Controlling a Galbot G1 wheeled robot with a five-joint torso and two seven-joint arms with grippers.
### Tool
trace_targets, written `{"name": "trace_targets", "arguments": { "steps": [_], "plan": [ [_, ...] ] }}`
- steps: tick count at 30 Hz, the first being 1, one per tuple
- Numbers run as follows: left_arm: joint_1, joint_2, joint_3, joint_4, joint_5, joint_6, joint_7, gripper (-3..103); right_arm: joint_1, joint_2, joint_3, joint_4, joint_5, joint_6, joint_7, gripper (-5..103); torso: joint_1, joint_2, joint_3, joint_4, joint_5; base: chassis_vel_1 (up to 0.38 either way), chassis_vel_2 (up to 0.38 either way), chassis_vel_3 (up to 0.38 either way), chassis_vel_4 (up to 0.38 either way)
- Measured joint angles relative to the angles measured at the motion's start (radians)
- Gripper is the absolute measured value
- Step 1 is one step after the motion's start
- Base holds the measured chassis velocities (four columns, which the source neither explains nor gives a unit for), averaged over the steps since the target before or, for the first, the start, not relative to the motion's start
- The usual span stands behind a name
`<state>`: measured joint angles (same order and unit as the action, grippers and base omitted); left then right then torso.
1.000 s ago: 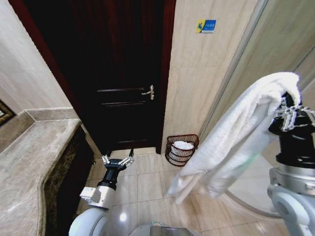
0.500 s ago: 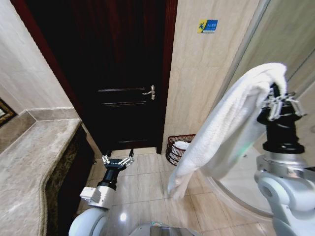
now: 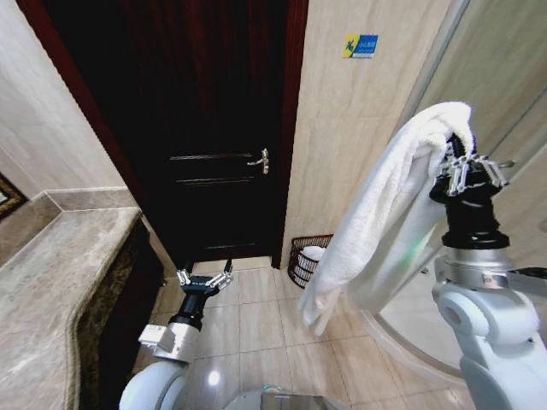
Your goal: Discard the used towel into the hamper.
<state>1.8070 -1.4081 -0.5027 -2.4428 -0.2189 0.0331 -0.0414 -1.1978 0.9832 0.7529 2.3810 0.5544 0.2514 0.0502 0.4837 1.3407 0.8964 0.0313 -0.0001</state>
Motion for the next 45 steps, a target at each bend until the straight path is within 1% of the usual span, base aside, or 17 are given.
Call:
{"name": "trace_targets", "arguments": {
  "steps": [1,2,4,6,8,9,10,12,14,15,17,26,28,29,35,38,45],
  "plan": [
    [0.000,0.000,0.000,0.000,0.000,0.000,0.000,100,0.010,-0.001,-0.007,-0.006,0.001,0.001,-0.001,3,0.000,0.000,0.000,0.0000,-0.0004,-0.172,0.190,0.161,-0.192],
    [0.000,0.000,0.000,0.000,0.000,0.000,0.000,100,0.018,-0.003,-0.012,-0.013,0.001,0.002,-0.001,3,0.000,0.000,0.000,0.0004,0.0005,-0.190,0.190,0.161,-0.191],
    [0.000,0.000,0.000,0.000,0.000,0.000,0.000,100,0.025,-0.004,-0.016,-0.018,0.002,0.003,-0.001,3,0.000,0.000,0.000,0.0002,0.0006,-0.190,0.205,0.200,-0.191],
    [0.000,0.000,0.000,0.000,0.000,0.000,0.000,100,0.033,-0.008,-0.020,-0.024,0.004,0.006,-0.001,3,0.000,0.000,0.000,0.0002,-0.0007,-0.245,0.215,0.218,-0.211],
    [0.000,0.000,0.000,0.000,0.000,0.000,0.000,100,0.035,-0.008,-0.020,-0.025,0.004,0.006,-0.001,3,0.000,0.000,0.000,0.0002,-0.0001,-0.253,0.232,0.254,-0.208],
    [0.000,0.000,0.000,0.000,0.000,0.000,0.000,100,0.037,-0.010,-0.023,-0.026,0.005,0.008,0.000,3,0.000,0.000,0.000,0.0004,0.0011,-0.265,0.232,0.267,-0.264],
    [0.000,0.000,0.000,0.000,0.000,0.000,0.000,100,0.044,-0.014,-0.023,-0.024,0.014,0.012,0.001,3,0.000,0.000,0.000,0.0000,0.0001,-0.285,0.267,0.267,-0.264],
    [0.000,0.000,0.000,0.000,0.000,0.000,0.000,100,0.054,-0.022,-0.016,-0.022,0.025,0.026,-0.012,3,0.001,0.000,0.000,0.0000,-0.0006,-0.285,0.250,0.265,-0.264],
    [0.000,0.000,0.000,0.000,0.000,0.000,0.000,100,0.065,-0.033,0.014,-0.025,0.033,0.034,-0.047,3,0.001,-0.001,0.000,0.0000,0.0003,-0.194,0.245,0.197,-0.208],
    [0.000,0.000,0.000,0.000,0.000,0.000,0.000,100,0.065,-0.033,0.014,-0.025,0.033,0.034,-0.047,3,0.001,-0.001,0.000,0.0000,0.0003,-0.169,0.239,0.197,-0.180],
    [0.000,0.000,0.000,0.000,0.000,0.000,0.000,100,0.091,-0.045,0.017,-0.053,0.046,0.034,-0.055,3,0.002,-0.001,0.001,0.0005,0.0001,-0.121,0.163,0.076,-0.116],
    [0.000,0.000,0.000,0.000,0.000,0.000,0.000,100,0.228,-0.100,-0.009,-0.239,0.049,0.069,-0.081,3,-0.001,0.000,0.000,-0.0001,-0.0001,0.016,-0.018,-0.018,0.017],
    [0.000,0.000,0.000,0.000,0.000,0.000,0.000,100,0.245,-0.104,-0.019,-0.262,0.046,0.078,-0.080,3,-0.001,0.000,0.000,-0.0001,0.0000,0.058,-0.052,-0.057,0.048],
    [0.000,0.000,0.000,0.000,0.000,0.000,0.000,100,0.264,-0.106,-0.036,-0.290,0.043,0.097,-0.070,3,-0.001,0.000,0.000,0.0002,0.0002,0.000,0.000,0.000,0.000],
    [0.000,0.000,0.000,0.000,0.000,0.000,0.000,100,0.297,-0.107,-0.057,-0.333,0.043,0.103,-0.058,3,0.001,0.000,0.000,0.0001,0.0005,0.000,0.000,0.000,0.000],
    [0.000,0.000,0.000,0.000,0.000,0.000,0.000,100,0.377,-0.136,-0.088,-0.378,0.052,0.107,-0.055,3,0.001,0.000,0.000,0.0001,-0.0001,0.000,0.000,0.000,0.000],
    [0.000,0.000,0.000,0.000,0.000,0.000,0.000,100,0.560,-0.149,-0.137,-0.488,0.060,0.090,-0.053,3,0.000,0.000,0.000,0.0002,0.0001,0.000,0.000,0.000,0.000]
  ]
}}
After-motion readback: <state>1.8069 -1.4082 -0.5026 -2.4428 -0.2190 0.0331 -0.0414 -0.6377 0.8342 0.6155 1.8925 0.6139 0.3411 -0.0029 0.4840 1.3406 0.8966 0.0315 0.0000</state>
